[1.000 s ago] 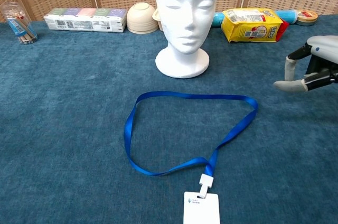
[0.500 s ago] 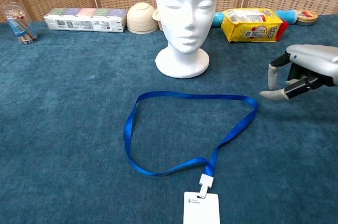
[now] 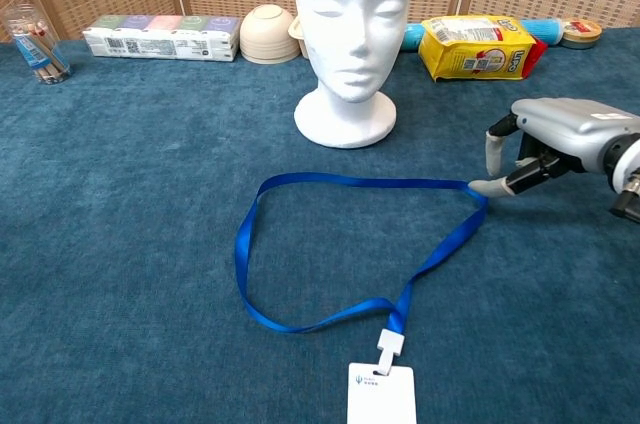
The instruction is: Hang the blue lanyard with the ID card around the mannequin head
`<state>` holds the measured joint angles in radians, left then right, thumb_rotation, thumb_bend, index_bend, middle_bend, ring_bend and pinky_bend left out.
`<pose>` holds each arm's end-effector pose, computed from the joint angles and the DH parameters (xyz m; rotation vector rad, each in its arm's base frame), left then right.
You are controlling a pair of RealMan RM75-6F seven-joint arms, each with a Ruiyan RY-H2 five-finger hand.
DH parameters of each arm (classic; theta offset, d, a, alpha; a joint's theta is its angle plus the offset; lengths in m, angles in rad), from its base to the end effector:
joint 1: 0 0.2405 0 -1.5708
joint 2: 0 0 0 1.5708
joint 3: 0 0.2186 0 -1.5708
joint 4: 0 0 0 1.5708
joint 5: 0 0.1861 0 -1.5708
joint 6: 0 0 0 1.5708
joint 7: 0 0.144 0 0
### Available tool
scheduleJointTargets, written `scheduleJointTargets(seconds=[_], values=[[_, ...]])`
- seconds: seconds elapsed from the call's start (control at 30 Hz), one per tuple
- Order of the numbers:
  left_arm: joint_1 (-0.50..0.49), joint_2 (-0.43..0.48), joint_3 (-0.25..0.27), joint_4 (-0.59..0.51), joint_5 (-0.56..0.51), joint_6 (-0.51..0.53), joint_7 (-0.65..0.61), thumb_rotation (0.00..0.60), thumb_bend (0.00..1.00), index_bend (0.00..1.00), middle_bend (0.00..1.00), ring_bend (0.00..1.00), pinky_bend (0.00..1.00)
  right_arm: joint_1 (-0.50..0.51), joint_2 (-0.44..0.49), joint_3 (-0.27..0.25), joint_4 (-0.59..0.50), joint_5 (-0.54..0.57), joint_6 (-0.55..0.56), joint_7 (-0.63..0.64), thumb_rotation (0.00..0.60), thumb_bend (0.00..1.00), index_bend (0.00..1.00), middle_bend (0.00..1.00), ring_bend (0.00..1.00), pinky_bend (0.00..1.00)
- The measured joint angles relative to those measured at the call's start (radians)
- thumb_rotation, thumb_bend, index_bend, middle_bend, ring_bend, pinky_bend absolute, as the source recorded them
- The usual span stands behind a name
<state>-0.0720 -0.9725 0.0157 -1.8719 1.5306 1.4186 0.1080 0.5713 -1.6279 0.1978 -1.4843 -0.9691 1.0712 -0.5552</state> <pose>-0.2376 0.1566 0.1647 -1.4880 -0.9986 -0.8358 -0.1697 -0.2885 0.0004 1.6634 -1.0383 0.7414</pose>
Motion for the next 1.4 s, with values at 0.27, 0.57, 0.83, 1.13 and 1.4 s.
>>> scheduleJointTargets(seconds=[0.27, 0.57, 0.83, 1.13, 1.4], values=[[-0.003, -0.002, 0.001, 0.004, -0.005, -0.002, -0.003, 0.030, 0.09, 0.37, 0.31, 0.29, 0.24, 0.017, -0.018, 0.003, 0.014, 0.044, 0.018, -0.059, 0.338, 0.31, 0.49, 1.00, 1.00, 1.00], [-0.007, -0.004, 0.000, 0.014, -0.007, -0.006, -0.013, 0.028, 0.09, 0.37, 0.31, 0.28, 0.24, 0.044, -0.054, 0.024, -0.017, 0.145, 0.100, -0.209, 0.335, 0.31, 0.48, 1.00, 1.00, 1.00], [-0.011, -0.007, 0.003, 0.032, -0.007, -0.011, -0.034, 0.031, 0.09, 0.37, 0.31, 0.28, 0.24, 0.072, -0.094, 0.036, -0.036, 0.207, 0.142, -0.284, 0.337, 0.31, 0.48, 1.00, 1.00, 1.00], [-0.014, -0.005, 0.003, 0.046, -0.007, -0.013, -0.052, 0.029, 0.09, 0.37, 0.31, 0.28, 0.24, 0.096, -0.137, 0.048, -0.014, 0.249, 0.162, -0.312, 0.332, 0.31, 0.48, 1.00, 1.00, 1.00], [-0.017, -0.006, 0.003, 0.062, -0.010, -0.018, -0.071, 0.031, 0.09, 0.37, 0.31, 0.28, 0.24, 0.104, -0.166, 0.044, 0.029, 0.263, 0.170, -0.318, 0.336, 0.31, 0.48, 1.00, 1.00, 1.00]])
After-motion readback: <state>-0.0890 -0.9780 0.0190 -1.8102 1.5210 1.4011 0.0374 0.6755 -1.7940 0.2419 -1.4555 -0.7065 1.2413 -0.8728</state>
